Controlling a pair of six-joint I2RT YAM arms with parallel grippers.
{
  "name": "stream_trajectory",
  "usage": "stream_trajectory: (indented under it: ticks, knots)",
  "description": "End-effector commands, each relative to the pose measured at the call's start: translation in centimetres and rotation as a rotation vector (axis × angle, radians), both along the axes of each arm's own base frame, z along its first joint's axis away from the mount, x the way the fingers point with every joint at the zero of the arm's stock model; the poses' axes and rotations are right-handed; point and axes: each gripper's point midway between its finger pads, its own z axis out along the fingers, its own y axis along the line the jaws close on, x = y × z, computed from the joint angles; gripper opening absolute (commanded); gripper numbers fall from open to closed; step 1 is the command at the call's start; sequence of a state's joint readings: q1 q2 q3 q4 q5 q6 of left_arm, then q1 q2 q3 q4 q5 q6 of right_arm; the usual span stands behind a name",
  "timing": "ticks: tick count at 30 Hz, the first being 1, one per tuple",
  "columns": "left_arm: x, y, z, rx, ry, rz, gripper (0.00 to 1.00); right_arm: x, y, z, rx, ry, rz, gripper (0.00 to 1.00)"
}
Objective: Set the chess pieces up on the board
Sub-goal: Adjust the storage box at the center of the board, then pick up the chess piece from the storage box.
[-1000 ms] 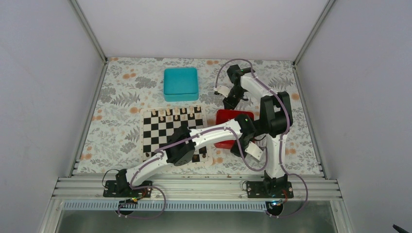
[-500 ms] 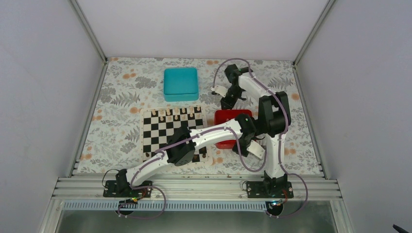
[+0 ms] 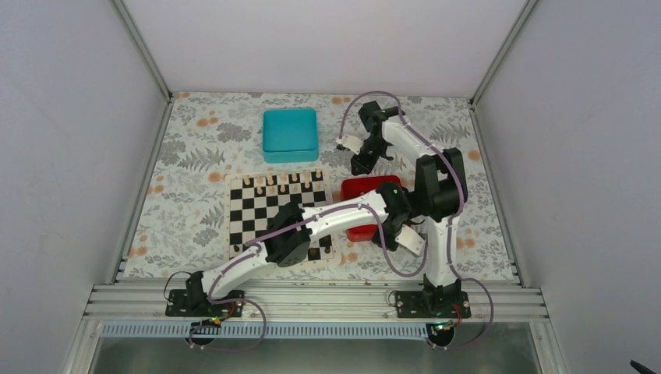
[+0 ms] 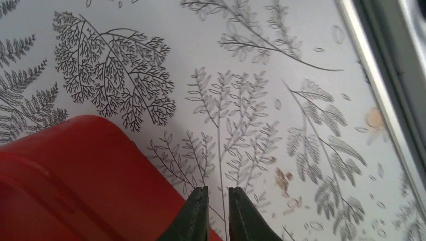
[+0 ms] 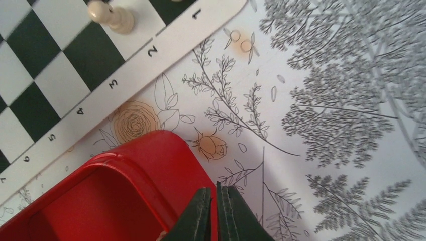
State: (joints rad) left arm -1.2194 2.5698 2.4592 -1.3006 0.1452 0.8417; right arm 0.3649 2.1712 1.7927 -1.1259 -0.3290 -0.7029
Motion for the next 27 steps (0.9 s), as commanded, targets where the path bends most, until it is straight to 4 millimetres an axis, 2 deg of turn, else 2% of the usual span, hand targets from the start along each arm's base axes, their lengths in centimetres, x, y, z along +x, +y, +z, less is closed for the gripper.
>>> stream_trajectory:
  ticks: [1, 5, 6, 9, 10, 11, 14, 16, 20, 27]
  knots:
    - [-4.0, -1.7, 7.8, -0.159, -0.003, -0.066, 0.14, 2.0, -0.2, 5.7, 0.117, -0.118, -0.045, 0.07]
    - [-4.9, -1.2, 11.2, -0.202, -0.027, -0.077, 0.28, 2.8, -2.5, 8.6, 0.163, -0.172, -0.1, 0.14]
    - [-5.0, -1.1, 12.0, -0.215, -0.037, -0.076, 0.31, 3.1, -3.3, 9.2, 0.171, -0.185, -0.119, 0.19]
    - [-4.2, -0.6, 14.4, -0.246, -0.099, -0.057, 0.44, 4.0, -6.3, 10.8, 0.181, -0.233, -0.187, 0.44]
    - [-3.4, -0.4, 14.8, -0.252, -0.13, -0.039, 0.5, 4.3, -7.2, 11.1, 0.179, -0.247, -0.213, 0.54]
    - [-2.4, -0.1, 14.9, -0.251, -0.164, -0.018, 0.53, 4.7, -8.2, 11.4, 0.18, -0.258, -0.242, 0.6]
    - [1.0, 1.0, 14.6, -0.241, -0.225, 0.046, 0.59, 4.8, -10.1, 11.6, 0.18, -0.267, -0.291, 0.69]
    - [3.7, 2.0, 14.0, -0.228, -0.228, 0.097, 0.6, 4.4, -10.8, 11.2, 0.18, -0.265, -0.307, 0.73]
    - [6.6, 2.9, 13.4, -0.224, -0.214, 0.15, 0.61, 4.5, -11.9, 10.7, 0.173, -0.286, -0.343, 0.79]
    - [10.9, 4.3, 10.2, -0.185, -0.245, 0.219, 0.62, 5.2, -15.1, 9.5, 0.174, -0.274, -0.435, 0.86]
